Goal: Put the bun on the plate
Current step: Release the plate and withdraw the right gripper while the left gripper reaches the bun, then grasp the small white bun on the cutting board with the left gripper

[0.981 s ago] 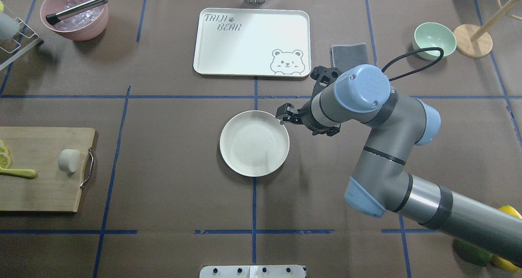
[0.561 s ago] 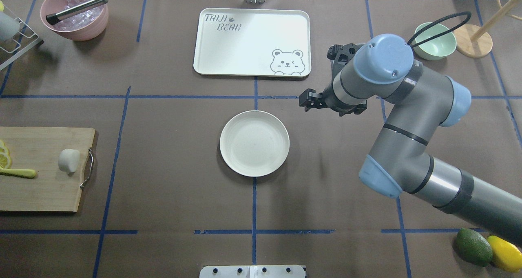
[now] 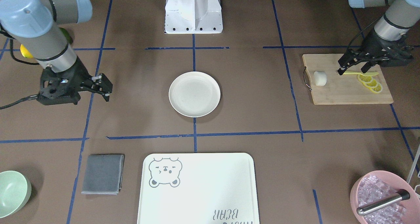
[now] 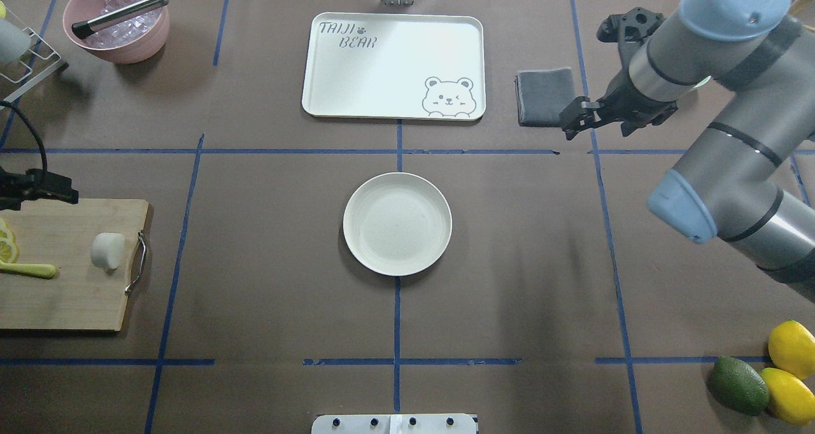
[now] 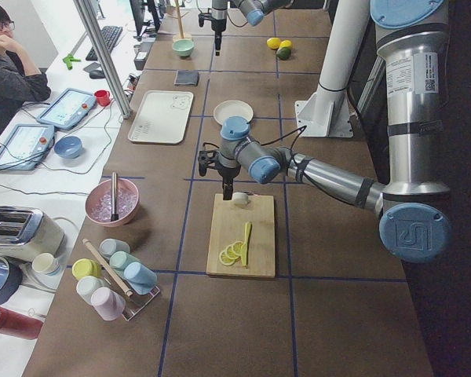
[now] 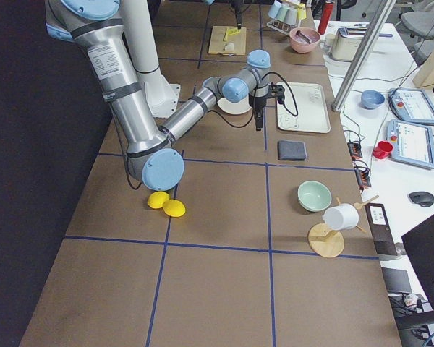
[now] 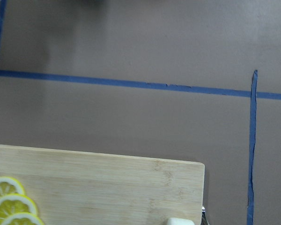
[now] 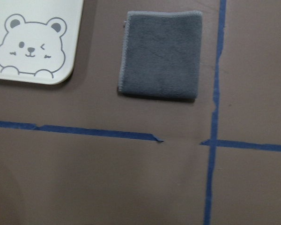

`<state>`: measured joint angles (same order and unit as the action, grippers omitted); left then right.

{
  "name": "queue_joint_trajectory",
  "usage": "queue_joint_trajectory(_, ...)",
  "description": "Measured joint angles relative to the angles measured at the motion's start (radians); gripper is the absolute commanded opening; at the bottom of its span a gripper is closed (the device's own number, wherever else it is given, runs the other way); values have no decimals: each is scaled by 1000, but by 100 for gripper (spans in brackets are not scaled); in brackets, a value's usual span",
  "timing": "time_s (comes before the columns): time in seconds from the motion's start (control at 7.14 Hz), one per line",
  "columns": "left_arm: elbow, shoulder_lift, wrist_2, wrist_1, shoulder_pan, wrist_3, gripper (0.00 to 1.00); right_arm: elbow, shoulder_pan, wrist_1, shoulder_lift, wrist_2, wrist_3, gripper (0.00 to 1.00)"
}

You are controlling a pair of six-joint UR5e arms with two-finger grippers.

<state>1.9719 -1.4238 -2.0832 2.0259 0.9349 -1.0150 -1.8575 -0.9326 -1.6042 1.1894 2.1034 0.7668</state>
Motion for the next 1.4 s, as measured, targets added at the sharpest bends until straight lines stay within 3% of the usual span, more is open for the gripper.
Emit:
queue_joint_trajectory(0.42,-37,22,172,110,-198,-160,100,3,-152,-3,114,80,-276,100)
queue_joint_trajectory(0.84,-102,14,201,185,-246,-184,100,6,-235,-2,197,94,-431,100)
queue_joint_trajectory(1.4,-153,-8,203,218,-249,-184,96,5,-267,5,248,96,-484,100)
